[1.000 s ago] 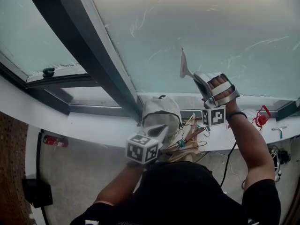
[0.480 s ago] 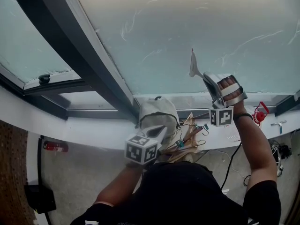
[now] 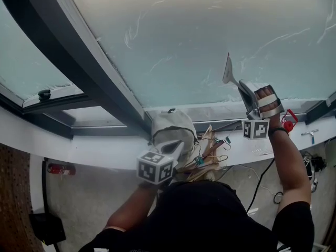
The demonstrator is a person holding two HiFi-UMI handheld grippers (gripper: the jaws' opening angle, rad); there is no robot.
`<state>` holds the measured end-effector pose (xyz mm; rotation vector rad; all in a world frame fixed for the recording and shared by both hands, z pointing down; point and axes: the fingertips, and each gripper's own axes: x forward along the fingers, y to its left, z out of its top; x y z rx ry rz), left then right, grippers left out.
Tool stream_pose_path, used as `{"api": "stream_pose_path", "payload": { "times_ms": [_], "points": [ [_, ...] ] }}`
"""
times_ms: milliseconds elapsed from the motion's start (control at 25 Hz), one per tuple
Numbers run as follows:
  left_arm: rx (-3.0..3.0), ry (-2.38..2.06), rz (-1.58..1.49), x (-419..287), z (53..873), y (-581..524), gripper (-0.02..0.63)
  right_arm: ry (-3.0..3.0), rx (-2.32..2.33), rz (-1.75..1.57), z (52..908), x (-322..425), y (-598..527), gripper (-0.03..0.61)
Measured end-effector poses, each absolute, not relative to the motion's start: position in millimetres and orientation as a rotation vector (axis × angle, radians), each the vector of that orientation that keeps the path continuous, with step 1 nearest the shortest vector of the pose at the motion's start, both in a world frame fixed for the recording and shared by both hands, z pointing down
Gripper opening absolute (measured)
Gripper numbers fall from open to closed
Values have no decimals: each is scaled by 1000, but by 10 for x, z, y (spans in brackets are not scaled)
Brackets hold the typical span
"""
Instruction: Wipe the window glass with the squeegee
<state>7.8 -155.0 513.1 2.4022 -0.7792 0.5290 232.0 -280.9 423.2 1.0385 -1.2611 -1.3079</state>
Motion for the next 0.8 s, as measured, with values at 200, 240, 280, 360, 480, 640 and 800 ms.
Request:
{"api": "stream_pose_path", "payload": {
  "times_ms": [200,240,280,360,480,640,800],
  "points": [
    [2412,-769,537,128,5105,-1546,0,-1232,1039,-1292,4200,2548,-2766,123],
    [2413,-768,539,136,5106,-1545,0,-1227,1039,-1289,4197,2586,-2760,123],
    [2414,-766,540,145,5108,-1542,0,-1223,1038,-1286,4195,2619,-2753,123],
    [2416,-761,541,164,5109,-1533,0,-1216,1038,-1282,4190,2668,-2744,123],
    [2419,-754,543,188,5107,-1521,0,-1218,1038,-1274,4194,2704,-2743,123],
    [2421,-753,550,185,5096,-1518,0,-1225,1042,-1270,4203,2693,-2743,123],
    [2418,-761,539,173,5085,-1525,0,-1231,1036,-1263,4197,2692,-2746,123]
  ]
}}
